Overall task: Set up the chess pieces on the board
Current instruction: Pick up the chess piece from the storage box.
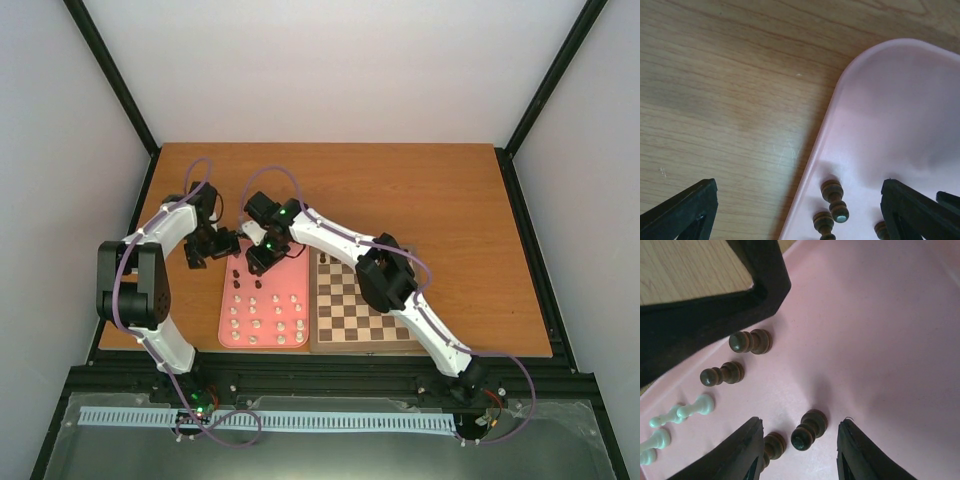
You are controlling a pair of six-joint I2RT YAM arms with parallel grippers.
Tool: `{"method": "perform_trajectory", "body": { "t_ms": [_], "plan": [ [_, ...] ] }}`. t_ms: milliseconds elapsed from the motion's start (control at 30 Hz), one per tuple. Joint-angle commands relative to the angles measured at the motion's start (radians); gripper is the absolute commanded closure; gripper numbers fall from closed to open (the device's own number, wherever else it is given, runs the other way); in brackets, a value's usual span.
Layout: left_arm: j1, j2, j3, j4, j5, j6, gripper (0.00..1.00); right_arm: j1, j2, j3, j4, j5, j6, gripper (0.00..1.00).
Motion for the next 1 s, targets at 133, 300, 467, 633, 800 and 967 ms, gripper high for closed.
{"method": "perform_trajectory", "body": {
  "t_ms": [133,300,467,633,800,967],
  "plan": [
    [0.002,-0.002,0.003,0.024,-0.018,-0.027,0.00,0.013,0.043,0.028,-0.008,-0.017,0.024,0.65],
    [0.003,-0.007,-0.003,0.031,-0.008,-0.025,0.00,0.013,0.058,0.027,-0.016,-0.012,0.027,0.72],
    [0.003,-0.007,0.000,0.033,0.003,-0.022,0.00,0.013,0.054,0.025,-0.022,0.007,0.026,0.81],
    [0.003,-0.011,-0.001,0.034,0.004,-0.021,0.00,0.013,0.046,0.013,-0.033,0.037,0.023,0.88],
    [0.003,-0.020,-0.001,0.034,0.003,-0.021,0.00,0.011,0.006,-0.008,-0.035,0.108,0.016,0.94],
    [0.003,-0.028,0.001,0.034,-0.001,-0.019,0.00,0.005,-0.076,-0.013,-0.035,0.157,-0.009,0.95]
  ]
}}
